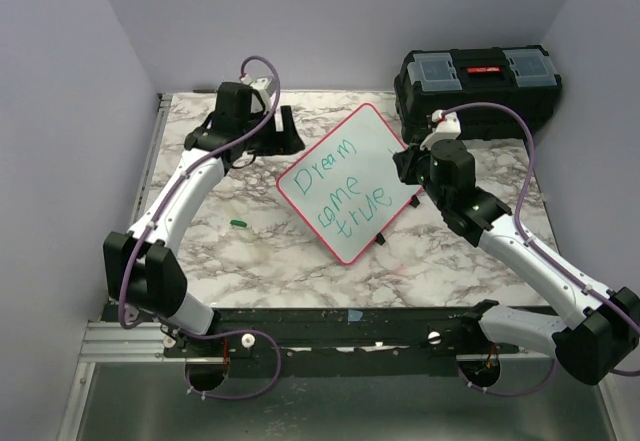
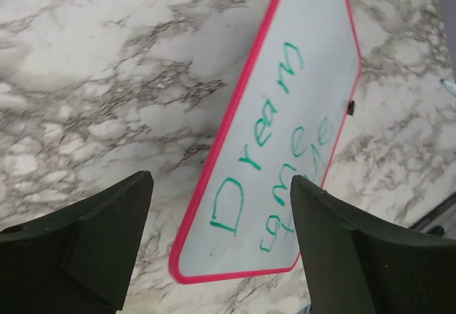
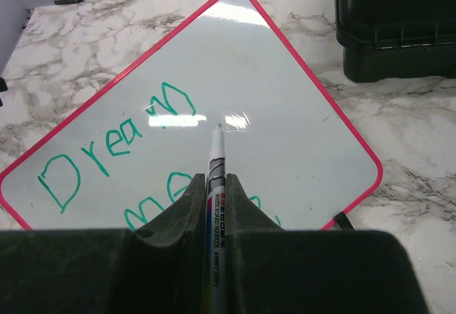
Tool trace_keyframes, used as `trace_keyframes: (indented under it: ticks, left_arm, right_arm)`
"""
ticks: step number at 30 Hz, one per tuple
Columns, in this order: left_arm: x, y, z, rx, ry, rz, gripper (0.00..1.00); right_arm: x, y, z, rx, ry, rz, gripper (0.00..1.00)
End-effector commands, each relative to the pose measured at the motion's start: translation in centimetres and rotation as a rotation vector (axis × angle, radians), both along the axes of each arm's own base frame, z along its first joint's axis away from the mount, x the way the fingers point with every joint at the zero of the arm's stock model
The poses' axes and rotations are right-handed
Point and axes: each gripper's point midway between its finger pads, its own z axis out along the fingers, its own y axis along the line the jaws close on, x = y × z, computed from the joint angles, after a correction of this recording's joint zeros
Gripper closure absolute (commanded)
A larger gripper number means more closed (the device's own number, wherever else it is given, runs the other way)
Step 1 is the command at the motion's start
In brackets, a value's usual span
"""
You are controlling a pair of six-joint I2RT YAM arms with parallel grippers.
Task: Write a sentence on the whiteboard
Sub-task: Move the pen cap to the center of the board.
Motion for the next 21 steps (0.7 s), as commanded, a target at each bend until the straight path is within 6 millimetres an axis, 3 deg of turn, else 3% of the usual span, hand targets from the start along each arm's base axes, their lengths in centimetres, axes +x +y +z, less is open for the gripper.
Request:
trace_keyframes:
  ticks: [1, 5, 12, 15, 18, 21]
  left_arm:
    - [-0.9, 6.1, -1.4, 0.098, -0.010, 0.319, 0.22]
    - [-3.2, 10.5, -4.3, 0.168, 0.040, 0.557, 0.25]
    - [-6.7, 15.9, -9.4, 0.198, 0.116, 0.925, 0.30]
    - [-7.3, 16.9, -11.6, 0.111, 0.184, 1.044, 0.02]
    - [-7.3, 17.6, -13.6, -0.005, 0.317, 1.086, 0.01]
    - [-8.0, 19.0, -14.8, 0.011, 0.403, 1.180, 0.01]
  right_arm:
    - [0.0, 0.7, 0.8, 0.010, -0.011, 0.030, 0.99]
    - [0.0, 1.2, 1.0, 0.028, -0.011, 0.047, 0.99]
    - [-0.1, 1.9, 0.7, 0.045, 0.002, 0.076, 0.99]
    - [-0.2, 1.8, 0.8, 0.046, 0.001, 0.076, 0.99]
    - [-0.3, 1.8, 0.7, 0.048, 0.002, 0.077, 0.99]
    - [-0.4, 1.7, 0.7, 0.047, 0.002, 0.073, 0.99]
